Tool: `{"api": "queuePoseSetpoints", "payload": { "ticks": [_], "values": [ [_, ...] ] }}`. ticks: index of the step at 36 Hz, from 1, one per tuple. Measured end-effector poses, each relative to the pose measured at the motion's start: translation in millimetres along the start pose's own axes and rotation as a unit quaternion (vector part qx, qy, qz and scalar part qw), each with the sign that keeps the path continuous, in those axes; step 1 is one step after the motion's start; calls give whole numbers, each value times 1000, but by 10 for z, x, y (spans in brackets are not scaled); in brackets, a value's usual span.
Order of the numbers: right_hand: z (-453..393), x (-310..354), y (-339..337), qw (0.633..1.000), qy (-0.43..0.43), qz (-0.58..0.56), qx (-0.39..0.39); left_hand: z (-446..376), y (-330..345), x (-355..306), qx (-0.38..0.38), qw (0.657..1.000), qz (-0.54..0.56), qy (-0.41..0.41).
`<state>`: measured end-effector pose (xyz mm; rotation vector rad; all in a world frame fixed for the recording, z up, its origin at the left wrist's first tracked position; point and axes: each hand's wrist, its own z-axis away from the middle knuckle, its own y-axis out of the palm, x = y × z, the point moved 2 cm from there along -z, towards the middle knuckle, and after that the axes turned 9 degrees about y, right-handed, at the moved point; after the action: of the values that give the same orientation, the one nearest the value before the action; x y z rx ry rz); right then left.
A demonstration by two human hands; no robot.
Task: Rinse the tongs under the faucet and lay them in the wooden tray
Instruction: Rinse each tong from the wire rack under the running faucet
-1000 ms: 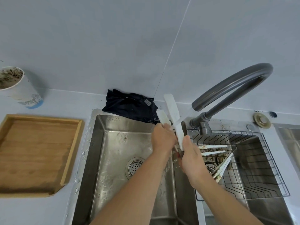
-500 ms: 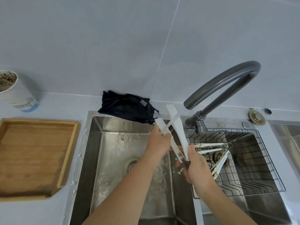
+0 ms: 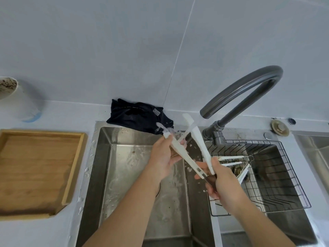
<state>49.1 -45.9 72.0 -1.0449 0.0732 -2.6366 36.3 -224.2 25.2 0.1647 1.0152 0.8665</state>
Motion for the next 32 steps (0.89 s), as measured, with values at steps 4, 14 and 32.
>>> {"api": "queuePoseSetpoints", "payload": {
  "ticks": [4,14,32],
  "values": [
    [-31,71,-30,1000,0,-21,10,28,-38,-16,14,998,62,-23],
    [-55,272,53,978,-169,112,-50,61,-181,-84,-21,996,90,1],
    [-412,703,515,947,-94,270,143,119,-408,-462,-77,991,29,109]
  ]
}}
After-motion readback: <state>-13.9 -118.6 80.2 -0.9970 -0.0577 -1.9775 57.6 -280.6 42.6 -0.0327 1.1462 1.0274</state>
